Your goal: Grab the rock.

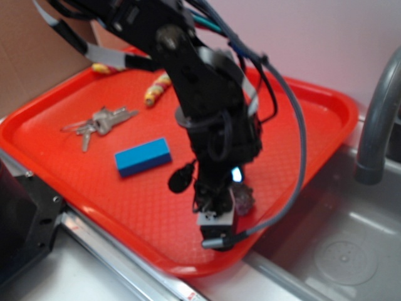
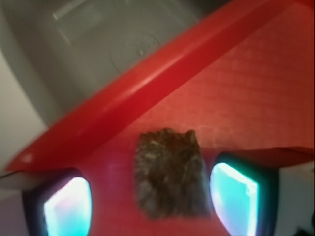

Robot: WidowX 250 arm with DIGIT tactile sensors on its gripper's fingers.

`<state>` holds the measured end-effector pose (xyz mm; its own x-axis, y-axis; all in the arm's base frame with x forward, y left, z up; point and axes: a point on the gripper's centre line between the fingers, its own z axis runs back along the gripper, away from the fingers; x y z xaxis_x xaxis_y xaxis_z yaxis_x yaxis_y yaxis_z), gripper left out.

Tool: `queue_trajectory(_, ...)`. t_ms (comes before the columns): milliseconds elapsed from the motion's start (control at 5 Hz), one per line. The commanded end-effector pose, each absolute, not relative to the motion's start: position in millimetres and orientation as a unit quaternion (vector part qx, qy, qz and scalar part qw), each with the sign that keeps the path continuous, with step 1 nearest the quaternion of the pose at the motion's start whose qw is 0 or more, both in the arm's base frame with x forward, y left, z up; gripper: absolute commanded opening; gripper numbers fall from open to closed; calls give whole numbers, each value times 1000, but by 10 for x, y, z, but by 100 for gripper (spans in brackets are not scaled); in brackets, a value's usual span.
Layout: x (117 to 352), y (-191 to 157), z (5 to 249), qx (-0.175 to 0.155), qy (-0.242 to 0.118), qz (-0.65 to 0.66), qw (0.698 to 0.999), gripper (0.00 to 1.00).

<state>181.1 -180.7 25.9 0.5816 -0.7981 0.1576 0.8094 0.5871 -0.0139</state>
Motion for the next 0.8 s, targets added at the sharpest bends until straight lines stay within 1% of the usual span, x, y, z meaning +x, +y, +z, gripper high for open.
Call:
queue_trajectory(0,1857,-1865,256,-47,-82,-438,894,97)
queue_trajectory(200,1855,-1867,259,-47,-86,-429,898,0)
queue_trajectory(400,1903,-1872,268,-55,-85,-421,902,0)
queue_trajectory(600,1955,-1813,339,-45,-75,-388,918,0)
